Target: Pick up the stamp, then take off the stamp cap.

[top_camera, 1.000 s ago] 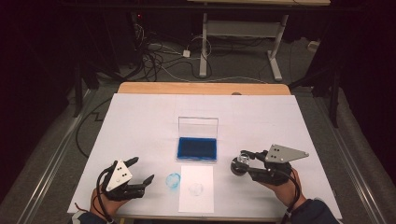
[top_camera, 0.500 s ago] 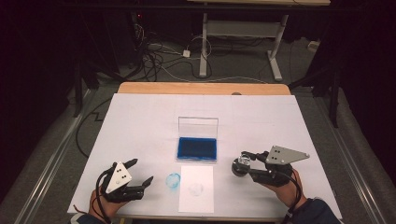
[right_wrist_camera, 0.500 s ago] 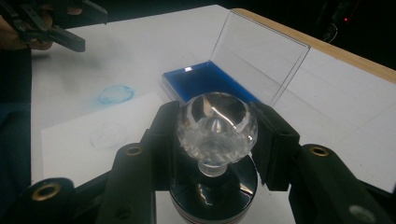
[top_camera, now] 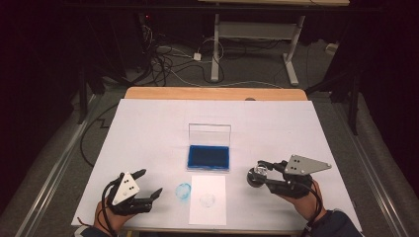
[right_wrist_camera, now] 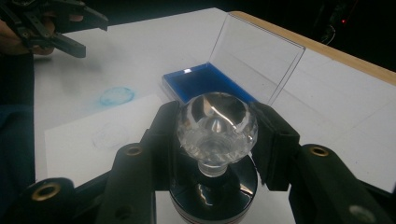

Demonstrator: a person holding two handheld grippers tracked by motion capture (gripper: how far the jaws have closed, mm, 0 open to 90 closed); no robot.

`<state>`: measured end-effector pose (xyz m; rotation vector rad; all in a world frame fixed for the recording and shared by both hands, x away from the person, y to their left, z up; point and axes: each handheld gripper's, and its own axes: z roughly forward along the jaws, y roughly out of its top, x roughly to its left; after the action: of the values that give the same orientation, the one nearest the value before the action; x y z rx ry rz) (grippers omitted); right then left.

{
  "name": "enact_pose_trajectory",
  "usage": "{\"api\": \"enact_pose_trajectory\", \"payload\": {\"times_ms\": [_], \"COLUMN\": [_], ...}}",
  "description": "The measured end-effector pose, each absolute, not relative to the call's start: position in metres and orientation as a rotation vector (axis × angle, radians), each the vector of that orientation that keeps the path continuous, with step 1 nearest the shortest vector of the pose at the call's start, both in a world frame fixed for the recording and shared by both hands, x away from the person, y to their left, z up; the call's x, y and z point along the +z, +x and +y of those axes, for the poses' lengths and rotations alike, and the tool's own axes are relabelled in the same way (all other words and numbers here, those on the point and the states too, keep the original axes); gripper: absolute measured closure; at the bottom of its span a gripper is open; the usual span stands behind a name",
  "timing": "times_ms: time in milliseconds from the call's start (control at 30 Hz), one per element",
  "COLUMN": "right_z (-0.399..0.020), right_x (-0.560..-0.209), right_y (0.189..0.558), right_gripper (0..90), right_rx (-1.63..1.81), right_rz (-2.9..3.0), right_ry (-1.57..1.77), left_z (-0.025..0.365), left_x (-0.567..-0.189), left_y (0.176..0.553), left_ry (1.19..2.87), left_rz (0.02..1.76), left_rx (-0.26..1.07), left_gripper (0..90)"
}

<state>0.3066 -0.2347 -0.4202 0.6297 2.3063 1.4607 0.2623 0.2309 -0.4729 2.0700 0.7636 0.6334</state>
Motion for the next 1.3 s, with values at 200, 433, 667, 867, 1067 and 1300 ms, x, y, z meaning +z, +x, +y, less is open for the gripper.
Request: {"api": "enact_pose_trajectory", "payload": {"times_ms": [200,433,667,867,1067,1300], "right_z": [-0.237,-0.237,-0.234,-0.230,-0.226,-0.217], "right_x": [-0.419,-0.417,-0.417,-0.408,-0.402,-0.394], "right_y": [0.305,0.303,0.304,0.304,0.303,0.308], "right_gripper": [56.6,56.5,56.5,56.5,56.5,56.5], "right_rx": [1.453,1.468,1.479,1.510,1.525,1.552], "right_rz": [2.304,2.294,2.299,2.277,2.269,2.257], "right_ry": [0.632,0.632,0.625,0.604,0.595,0.583], "left_z": [0.229,0.228,0.226,0.223,0.219,0.213], "left_x": [-0.473,-0.473,-0.472,-0.468,-0.464,-0.460], "left_y": [0.262,0.263,0.264,0.267,0.271,0.277], "left_ry": [2.083,2.083,2.089,2.084,2.083,2.088], "left_rz": [0.754,0.753,0.748,0.734,0.722,0.703], "left_rx": [0.630,0.623,0.623,0.627,0.623,0.610], "left_gripper": [19.3,19.3,19.3,19.3,19.3,19.2]}}
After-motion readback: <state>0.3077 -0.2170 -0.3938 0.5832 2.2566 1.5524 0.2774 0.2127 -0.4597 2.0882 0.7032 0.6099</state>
